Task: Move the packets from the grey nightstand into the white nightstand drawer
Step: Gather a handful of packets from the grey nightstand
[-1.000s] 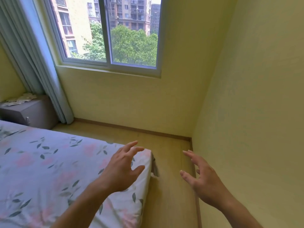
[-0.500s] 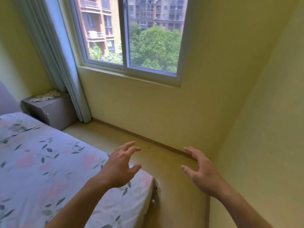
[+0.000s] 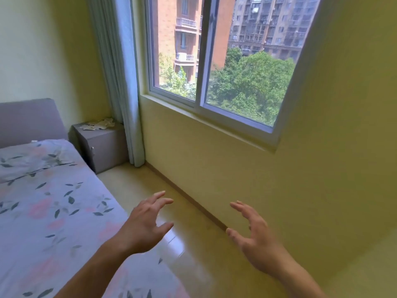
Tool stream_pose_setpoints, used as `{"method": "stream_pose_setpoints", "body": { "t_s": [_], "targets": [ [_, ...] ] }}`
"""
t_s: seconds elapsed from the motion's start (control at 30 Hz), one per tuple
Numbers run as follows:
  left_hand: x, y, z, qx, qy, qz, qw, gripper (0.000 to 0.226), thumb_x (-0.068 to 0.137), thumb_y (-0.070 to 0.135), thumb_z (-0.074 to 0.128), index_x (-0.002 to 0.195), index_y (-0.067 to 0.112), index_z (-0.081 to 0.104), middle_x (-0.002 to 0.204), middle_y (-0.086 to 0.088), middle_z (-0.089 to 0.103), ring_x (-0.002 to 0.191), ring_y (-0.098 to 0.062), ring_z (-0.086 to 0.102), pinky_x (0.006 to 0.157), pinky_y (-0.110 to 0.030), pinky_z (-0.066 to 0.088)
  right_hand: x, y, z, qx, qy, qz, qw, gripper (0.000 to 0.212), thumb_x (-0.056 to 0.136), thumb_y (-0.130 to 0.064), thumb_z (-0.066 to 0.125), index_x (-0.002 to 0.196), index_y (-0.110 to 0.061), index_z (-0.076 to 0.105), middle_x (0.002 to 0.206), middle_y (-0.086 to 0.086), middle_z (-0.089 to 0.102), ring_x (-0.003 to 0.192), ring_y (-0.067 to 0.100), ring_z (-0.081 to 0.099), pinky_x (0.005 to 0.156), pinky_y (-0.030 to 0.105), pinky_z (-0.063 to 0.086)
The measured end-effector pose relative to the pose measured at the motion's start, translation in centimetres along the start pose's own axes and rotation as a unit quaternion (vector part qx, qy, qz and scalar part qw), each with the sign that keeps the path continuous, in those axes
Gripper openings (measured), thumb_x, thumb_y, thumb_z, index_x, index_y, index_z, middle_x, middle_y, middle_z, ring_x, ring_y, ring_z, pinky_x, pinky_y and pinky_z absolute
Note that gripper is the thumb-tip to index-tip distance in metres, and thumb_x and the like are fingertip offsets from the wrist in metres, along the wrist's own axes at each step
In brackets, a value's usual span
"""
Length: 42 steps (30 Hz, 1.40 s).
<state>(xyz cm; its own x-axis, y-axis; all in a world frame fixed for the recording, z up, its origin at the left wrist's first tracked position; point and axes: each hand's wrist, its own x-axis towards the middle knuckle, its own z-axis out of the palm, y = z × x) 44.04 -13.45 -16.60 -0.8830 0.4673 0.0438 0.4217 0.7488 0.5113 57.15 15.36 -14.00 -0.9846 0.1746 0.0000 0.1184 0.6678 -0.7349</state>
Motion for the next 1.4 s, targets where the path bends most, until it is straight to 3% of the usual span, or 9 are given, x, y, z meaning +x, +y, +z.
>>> {"method": "stream_pose_setpoints", "body": {
  "t_s": [0.13, 0.27, 0.4, 0.7, 0.87, 1.03, 1.23, 1.4],
  "targets": [
    [9.2, 3.7, 2.3, -0.011, 0.013, 0.013, 1.0, 0.059, 0.092, 0.048, 0.067, 0.146, 0.039, 0.044, 0.163, 0.016, 0.026, 0.148, -0.01, 0.029, 0.12, -0.03, 0.026, 6.0, 4.5, -4.8, -0.034, 0.008, -0.001, 0.999, 0.065, 0.093, -0.038, 0.07, 0.149, -0.047, 0.039, 0.156, -0.032, 0.029, 0.144, -0.01, 0.026, 0.123, 0.023, 0.021],
    [16.5, 8.5, 3.9, -0.022, 0.005, 0.032, 0.999, 0.06, 0.092, 0.048, 0.066, 0.147, 0.038, 0.044, 0.163, 0.017, 0.025, 0.149, -0.009, 0.024, 0.124, -0.035, 0.025, 12.2, 8.1, -8.6, -0.017, 0.015, 0.0, 1.0, 0.064, 0.092, -0.04, 0.071, 0.148, -0.049, 0.039, 0.154, -0.035, 0.031, 0.142, -0.009, 0.032, 0.122, 0.036, 0.034],
    [23.9, 11.5, 5.3, -0.002, 0.008, 0.036, 0.999, 0.06, 0.093, 0.048, 0.065, 0.148, 0.04, 0.042, 0.164, 0.018, 0.022, 0.151, -0.009, 0.022, 0.125, -0.032, 0.021, 20.0, 10.6, -10.9, -0.011, -0.006, -0.026, 1.0, 0.065, 0.092, -0.04, 0.071, 0.146, -0.053, 0.037, 0.155, -0.034, 0.03, 0.143, -0.006, 0.033, 0.122, 0.038, 0.035],
    [35.3, 10.6, 5.1, 0.02, 0.084, -0.087, 0.993, 0.059, 0.09, 0.05, 0.066, 0.145, 0.04, 0.046, 0.162, 0.016, 0.028, 0.147, -0.01, 0.032, 0.122, -0.031, 0.027, 39.5, 13.6, -15.6, -0.017, -0.094, -0.109, 0.989, 0.061, 0.092, -0.041, 0.071, 0.145, -0.051, 0.042, 0.153, -0.033, 0.032, 0.14, -0.002, 0.038, 0.121, 0.038, 0.036],
    [35.9, 7.4, 3.0, 0.026, 0.13, -0.198, 0.971, 0.059, 0.09, 0.049, 0.069, 0.144, 0.042, 0.047, 0.163, 0.017, 0.027, 0.146, -0.009, 0.034, 0.119, -0.025, 0.025, 49.5, 9.1, -12.8, -0.027, -0.173, -0.195, 0.965, 0.062, 0.094, -0.041, 0.069, 0.148, -0.048, 0.04, 0.156, -0.029, 0.032, 0.143, -0.002, 0.035, 0.122, 0.037, 0.034],
    [36.1, 2.5, 0.5, 0.022, 0.178, -0.289, 0.94, 0.056, 0.093, 0.051, 0.064, 0.145, 0.045, 0.044, 0.163, 0.021, 0.021, 0.149, -0.005, 0.025, 0.121, -0.029, 0.024, 57.0, 3.8, -7.2, -0.021, -0.24, -0.262, 0.934, 0.063, 0.093, -0.043, 0.067, 0.149, -0.047, 0.039, 0.158, -0.026, 0.031, 0.144, -0.001, 0.034, 0.122, 0.035, 0.034],
    [39.9, -5.6, -2.9, 0.005, 0.207, -0.328, 0.922, 0.054, 0.093, 0.053, 0.062, 0.143, 0.047, 0.044, 0.162, 0.027, 0.018, 0.15, -0.003, 0.022, 0.12, -0.03, 0.025, 66.0, -0.9, -1.0, -0.035, -0.265, -0.304, 0.914, 0.061, 0.093, -0.044, 0.066, 0.149, -0.045, 0.04, 0.156, -0.029, 0.031, 0.141, -0.003, 0.036, 0.119, 0.027, 0.034],
    [45.8, -13.5, -8.5, 0.001, 0.213, -0.334, 0.918, 0.055, 0.095, 0.05, 0.063, 0.145, 0.044, 0.043, 0.163, 0.024, 0.019, 0.15, -0.005, 0.022, 0.12, -0.027, 0.024, 75.1, -6.1, 4.7, -0.016, -0.261, -0.301, 0.917, 0.059, 0.093, -0.042, 0.067, 0.146, -0.047, 0.043, 0.154, -0.03, 0.035, 0.138, -0.005, 0.039, 0.119, 0.03, 0.037]
  ]
}}
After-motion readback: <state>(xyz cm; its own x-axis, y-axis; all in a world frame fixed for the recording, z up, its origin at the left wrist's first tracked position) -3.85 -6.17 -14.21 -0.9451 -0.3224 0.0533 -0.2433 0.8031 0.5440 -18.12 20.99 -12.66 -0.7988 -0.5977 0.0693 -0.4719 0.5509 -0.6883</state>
